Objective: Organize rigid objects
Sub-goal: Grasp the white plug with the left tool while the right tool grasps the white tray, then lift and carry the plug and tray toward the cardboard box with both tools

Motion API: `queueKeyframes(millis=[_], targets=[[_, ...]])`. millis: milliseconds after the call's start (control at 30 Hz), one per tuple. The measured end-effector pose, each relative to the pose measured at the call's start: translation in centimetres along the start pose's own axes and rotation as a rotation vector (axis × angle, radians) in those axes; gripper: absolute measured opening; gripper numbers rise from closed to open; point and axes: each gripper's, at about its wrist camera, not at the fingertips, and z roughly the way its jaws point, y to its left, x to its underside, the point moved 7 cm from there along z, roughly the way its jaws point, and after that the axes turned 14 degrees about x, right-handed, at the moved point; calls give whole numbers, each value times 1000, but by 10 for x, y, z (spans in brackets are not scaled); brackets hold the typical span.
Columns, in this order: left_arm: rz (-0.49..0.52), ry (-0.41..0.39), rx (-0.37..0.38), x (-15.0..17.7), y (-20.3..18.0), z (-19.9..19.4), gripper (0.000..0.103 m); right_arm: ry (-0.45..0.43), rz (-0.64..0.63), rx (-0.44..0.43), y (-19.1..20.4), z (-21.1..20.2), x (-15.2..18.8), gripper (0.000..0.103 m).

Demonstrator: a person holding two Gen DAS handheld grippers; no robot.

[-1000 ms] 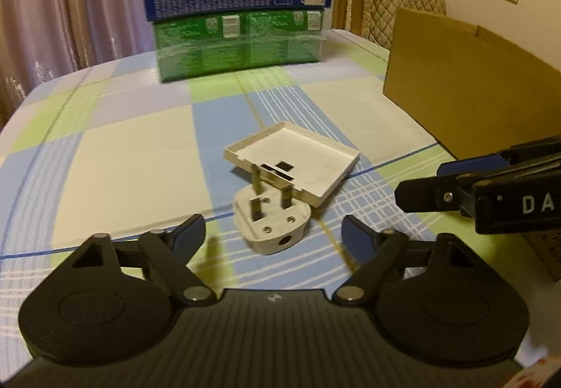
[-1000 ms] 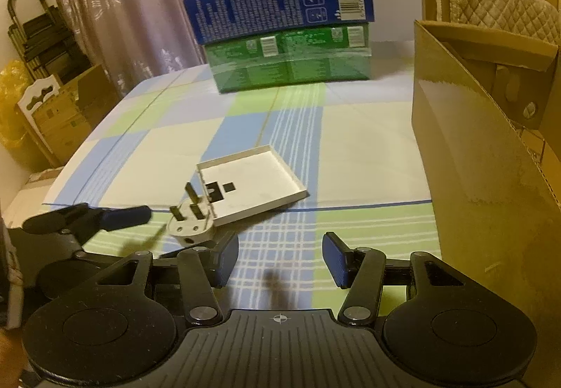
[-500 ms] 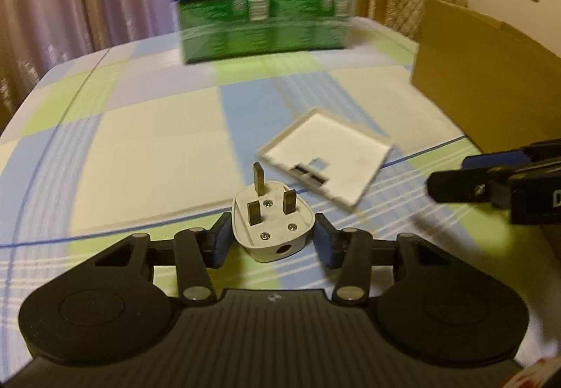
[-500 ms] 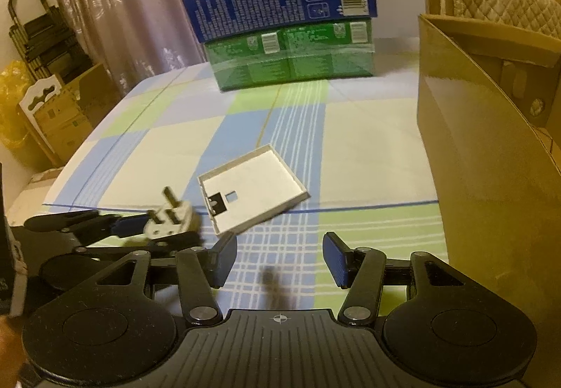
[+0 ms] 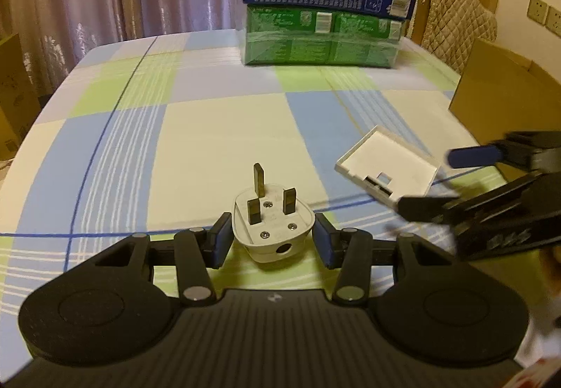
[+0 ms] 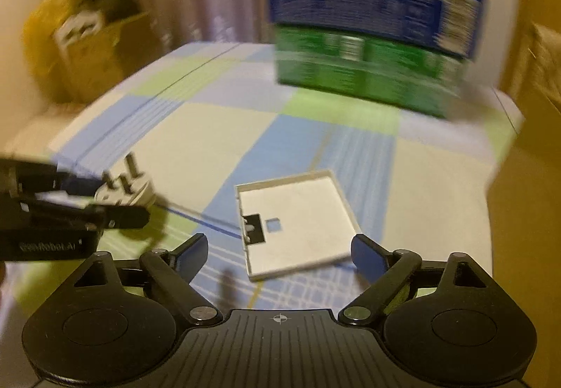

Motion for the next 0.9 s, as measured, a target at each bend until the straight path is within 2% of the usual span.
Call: queueKeyframes(millis=[133,233,300,433,533,633,700,800,900], targets=[[-30,-31,-5,-6,3,1,43,8,-71,11,6,17,-7,92],[-44,-38,5,-7,4,2,43,50,-125,5,9,34,-2,93],[-40,-40,2,-8,5,1,43,39,-157,18,8,40,-2,95],[-57,-46,-2,-9,7,0,43,40,-118,17,-4,50,-7,99],[-58,-55,1,-12,7,-2,43,43,-61,-40,-14,52,-8,101],[-61,-60,9,-13,6,-2,43,39,-73,-50,-13,49,-8,101],[-62,-58,9,-13,5,-1,43,56,-55,-38,-13,46,-7,101],[-63,-54,11,-12,4,-1,43,57,-32,-9,-12,34,-3,88],[-61,-47,19,-9,0,-1,43,71,-25,-19,-6,19,6,87]])
